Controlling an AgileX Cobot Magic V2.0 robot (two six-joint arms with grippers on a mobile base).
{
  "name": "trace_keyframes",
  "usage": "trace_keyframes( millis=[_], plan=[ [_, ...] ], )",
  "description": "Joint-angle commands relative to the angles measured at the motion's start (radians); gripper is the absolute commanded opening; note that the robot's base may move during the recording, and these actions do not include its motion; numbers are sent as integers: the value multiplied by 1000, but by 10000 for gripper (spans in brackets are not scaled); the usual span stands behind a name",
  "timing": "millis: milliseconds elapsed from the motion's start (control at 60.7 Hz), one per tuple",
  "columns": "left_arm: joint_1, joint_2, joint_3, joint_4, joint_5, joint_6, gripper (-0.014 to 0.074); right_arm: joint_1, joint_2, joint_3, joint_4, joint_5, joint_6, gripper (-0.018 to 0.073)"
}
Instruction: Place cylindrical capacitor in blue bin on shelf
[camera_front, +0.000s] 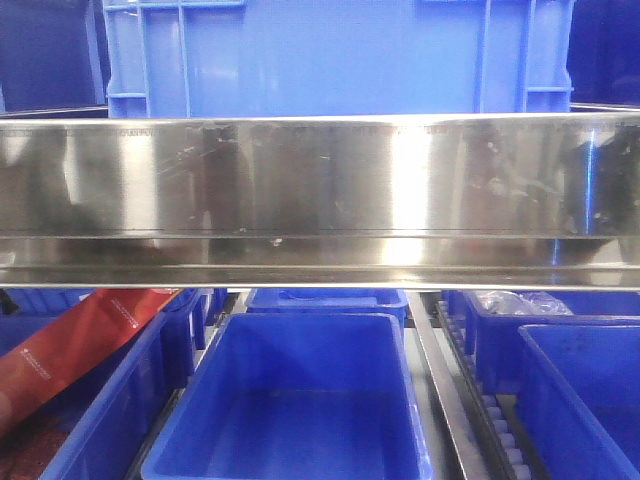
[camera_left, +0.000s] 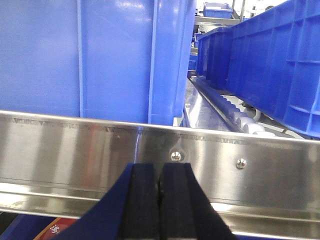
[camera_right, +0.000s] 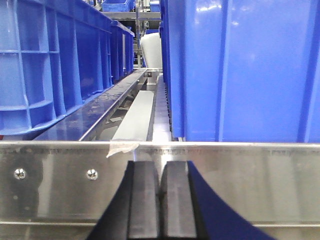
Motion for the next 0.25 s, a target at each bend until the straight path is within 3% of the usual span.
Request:
trace_keyframes(
  millis=[0, 231],
  plan=[
    [1, -6, -1, -4, -16, 2, -111, -6, -3, 3, -3, -25, -1, -143],
    [1, -6, -1, -4, -16, 2, -111, -6, -3, 3, -3, -25, -1, -143]
  ],
)
